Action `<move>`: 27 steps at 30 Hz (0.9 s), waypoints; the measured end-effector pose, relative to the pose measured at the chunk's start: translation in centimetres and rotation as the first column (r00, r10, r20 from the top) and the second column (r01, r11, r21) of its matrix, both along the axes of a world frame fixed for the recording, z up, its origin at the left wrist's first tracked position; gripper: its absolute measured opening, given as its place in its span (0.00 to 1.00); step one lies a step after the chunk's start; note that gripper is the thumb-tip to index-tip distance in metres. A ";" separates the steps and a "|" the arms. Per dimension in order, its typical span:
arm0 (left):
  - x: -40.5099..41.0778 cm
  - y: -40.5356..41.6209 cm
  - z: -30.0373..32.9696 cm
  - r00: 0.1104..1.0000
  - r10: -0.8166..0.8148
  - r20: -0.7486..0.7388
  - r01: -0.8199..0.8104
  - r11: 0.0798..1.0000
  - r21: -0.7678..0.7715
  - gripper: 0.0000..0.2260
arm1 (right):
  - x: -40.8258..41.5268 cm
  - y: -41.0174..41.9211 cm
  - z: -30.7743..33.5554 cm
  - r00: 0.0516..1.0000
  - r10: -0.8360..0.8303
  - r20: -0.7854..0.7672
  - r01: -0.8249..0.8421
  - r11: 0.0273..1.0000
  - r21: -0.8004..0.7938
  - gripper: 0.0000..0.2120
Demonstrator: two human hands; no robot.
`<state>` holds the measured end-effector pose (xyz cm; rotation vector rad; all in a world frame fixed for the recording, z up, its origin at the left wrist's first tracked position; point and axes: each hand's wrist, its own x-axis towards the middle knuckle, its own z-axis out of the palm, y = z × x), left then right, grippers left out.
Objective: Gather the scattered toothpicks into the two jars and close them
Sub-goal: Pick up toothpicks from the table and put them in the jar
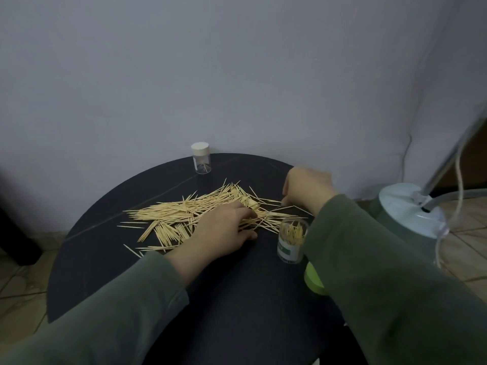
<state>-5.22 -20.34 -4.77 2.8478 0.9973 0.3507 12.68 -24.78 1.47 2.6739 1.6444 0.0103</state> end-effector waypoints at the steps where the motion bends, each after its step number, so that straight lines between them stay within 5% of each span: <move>1: 0.3 -0.2 -0.2 1.000 -0.011 -0.008 0.011 1.000 0.013 0.20 | 0.8 -0.2 -0.3 0.999 -0.028 -0.030 0.026 0.998 -0.050 0.21; 7: 2.0 -0.8 -1.3 1.000 0.012 0.008 -0.013 0.997 0.079 0.19 | 3.7 -0.6 -2.0 0.992 -0.058 -0.113 0.030 0.971 -0.235 0.28; 27: 3.2 0.0 -0.5 0.993 0.045 -0.113 -0.028 0.988 0.154 0.14 | 2.5 -1.4 -3.3 0.955 0.239 -0.174 -0.263 0.957 -0.126 0.15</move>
